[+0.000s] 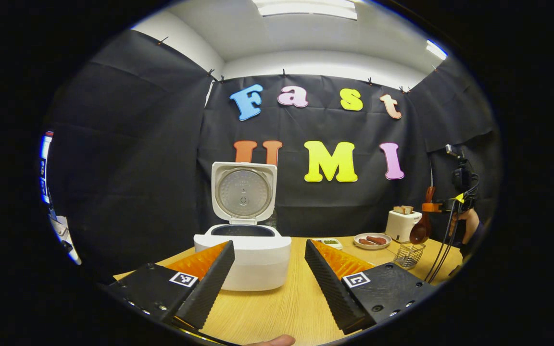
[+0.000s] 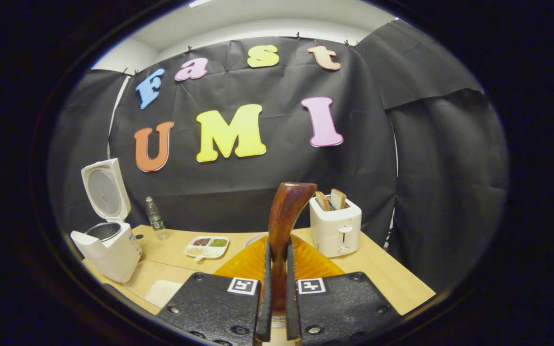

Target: Close the left gripper, press the button to open the rice cooker; take a wooden spoon from the chopstick holder with the right hand, scoop a spoonful of rice and pour it into the rice cooker, then put the wooden spoon back into the chopstick holder.

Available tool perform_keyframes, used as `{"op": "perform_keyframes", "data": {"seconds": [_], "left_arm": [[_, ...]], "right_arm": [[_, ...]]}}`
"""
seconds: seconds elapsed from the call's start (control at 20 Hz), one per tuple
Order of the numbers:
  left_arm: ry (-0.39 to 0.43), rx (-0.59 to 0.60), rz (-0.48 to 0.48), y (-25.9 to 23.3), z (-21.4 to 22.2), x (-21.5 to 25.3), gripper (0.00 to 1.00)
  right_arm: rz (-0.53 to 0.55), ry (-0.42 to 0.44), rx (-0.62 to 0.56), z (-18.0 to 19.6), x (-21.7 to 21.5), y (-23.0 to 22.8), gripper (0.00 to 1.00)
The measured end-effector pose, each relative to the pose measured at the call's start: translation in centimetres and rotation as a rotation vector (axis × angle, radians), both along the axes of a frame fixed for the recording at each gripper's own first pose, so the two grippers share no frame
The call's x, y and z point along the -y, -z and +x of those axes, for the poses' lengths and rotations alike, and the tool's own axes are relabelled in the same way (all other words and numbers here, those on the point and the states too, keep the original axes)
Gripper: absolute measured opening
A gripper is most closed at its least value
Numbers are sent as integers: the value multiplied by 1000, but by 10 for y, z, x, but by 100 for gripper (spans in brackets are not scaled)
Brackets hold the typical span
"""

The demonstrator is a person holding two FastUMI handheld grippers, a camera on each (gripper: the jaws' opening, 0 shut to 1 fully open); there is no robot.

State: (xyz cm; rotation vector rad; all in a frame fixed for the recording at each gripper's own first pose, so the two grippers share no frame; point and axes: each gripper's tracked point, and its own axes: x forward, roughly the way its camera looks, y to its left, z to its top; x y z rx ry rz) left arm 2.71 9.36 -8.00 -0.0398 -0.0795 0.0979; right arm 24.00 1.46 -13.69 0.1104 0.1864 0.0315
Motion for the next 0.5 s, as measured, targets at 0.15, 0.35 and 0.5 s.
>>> {"op": "perform_keyframes", "data": {"seconds": [0.15, 0.35, 0.5], "left_arm": [[-3, -12, -24, -3, 9, -2, 94], [3, -9, -66, -21, 17, -9, 94], [-1, 10, -55, -39, 23, -16, 94]], "right_arm": [[55, 10, 20, 1, 8, -5, 25], [32, 68, 67, 0, 29, -20, 86], [20, 65, 74, -12, 30, -27, 100]]}}
